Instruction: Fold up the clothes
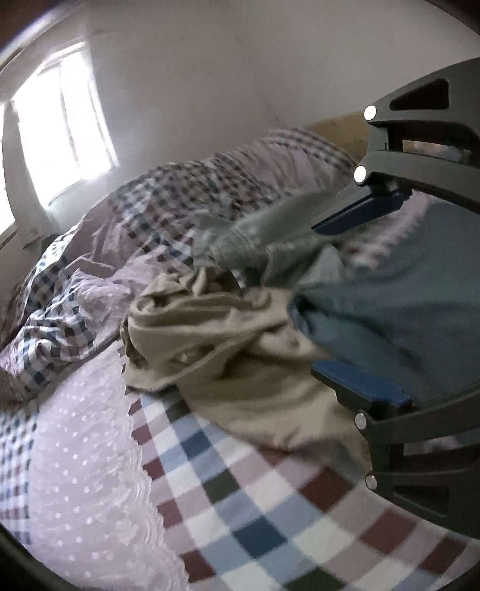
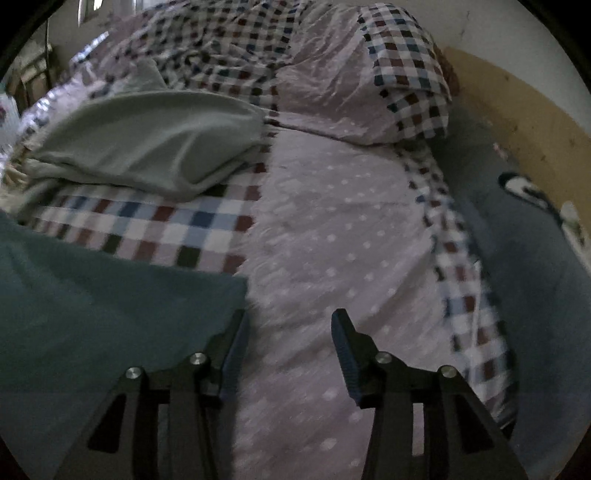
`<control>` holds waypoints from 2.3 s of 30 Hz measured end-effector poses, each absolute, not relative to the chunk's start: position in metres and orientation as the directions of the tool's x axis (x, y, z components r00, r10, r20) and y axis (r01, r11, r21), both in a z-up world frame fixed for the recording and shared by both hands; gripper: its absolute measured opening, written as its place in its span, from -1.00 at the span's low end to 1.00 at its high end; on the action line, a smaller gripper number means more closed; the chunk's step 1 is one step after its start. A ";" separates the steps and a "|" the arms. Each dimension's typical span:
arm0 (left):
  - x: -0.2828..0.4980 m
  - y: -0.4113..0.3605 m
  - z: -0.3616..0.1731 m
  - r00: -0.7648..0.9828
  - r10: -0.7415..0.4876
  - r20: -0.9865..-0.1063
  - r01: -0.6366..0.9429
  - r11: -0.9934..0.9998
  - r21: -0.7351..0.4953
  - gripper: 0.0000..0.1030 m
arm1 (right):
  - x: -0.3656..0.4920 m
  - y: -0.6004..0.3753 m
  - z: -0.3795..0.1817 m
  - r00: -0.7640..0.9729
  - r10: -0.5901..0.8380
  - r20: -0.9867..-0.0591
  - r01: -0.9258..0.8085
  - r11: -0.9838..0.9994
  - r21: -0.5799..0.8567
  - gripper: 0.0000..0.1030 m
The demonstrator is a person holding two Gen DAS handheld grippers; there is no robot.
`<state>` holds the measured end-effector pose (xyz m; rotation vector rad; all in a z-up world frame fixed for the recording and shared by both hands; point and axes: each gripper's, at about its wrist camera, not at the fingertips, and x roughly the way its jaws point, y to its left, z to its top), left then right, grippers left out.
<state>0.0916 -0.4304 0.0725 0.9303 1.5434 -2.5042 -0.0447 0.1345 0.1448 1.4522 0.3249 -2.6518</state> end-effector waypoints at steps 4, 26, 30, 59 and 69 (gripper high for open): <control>0.112 -0.426 0.070 -0.799 0.265 -0.540 0.333 -0.554 -0.763 0.44 | -0.007 0.141 0.150 -0.562 -0.089 -0.823 0.151 -0.989 0.004 0.01; 0.284 -0.401 0.042 -0.712 0.255 -0.654 0.424 -0.586 -0.690 0.54 | 0.213 -0.031 0.122 -0.582 -0.455 -0.674 0.299 -0.890 0.343 0.07; 0.308 -0.400 0.029 -0.697 0.293 -0.655 0.438 -0.550 -0.711 0.54 | 0.220 -0.052 0.119 -0.556 -0.521 -0.647 0.350 -0.853 0.387 0.07; 0.330 -0.382 0.013 -0.767 0.537 -0.352 0.273 -0.223 -0.936 0.61 | 0.348 -0.271 0.053 -0.566 -0.542 -0.621 0.825 -0.364 -0.433 0.09; 0.325 -0.395 0.014 -0.779 0.566 -0.270 0.219 -0.158 -0.963 0.61 | 0.342 -0.310 0.030 -0.621 -0.519 -0.588 0.782 -0.362 -0.507 -0.14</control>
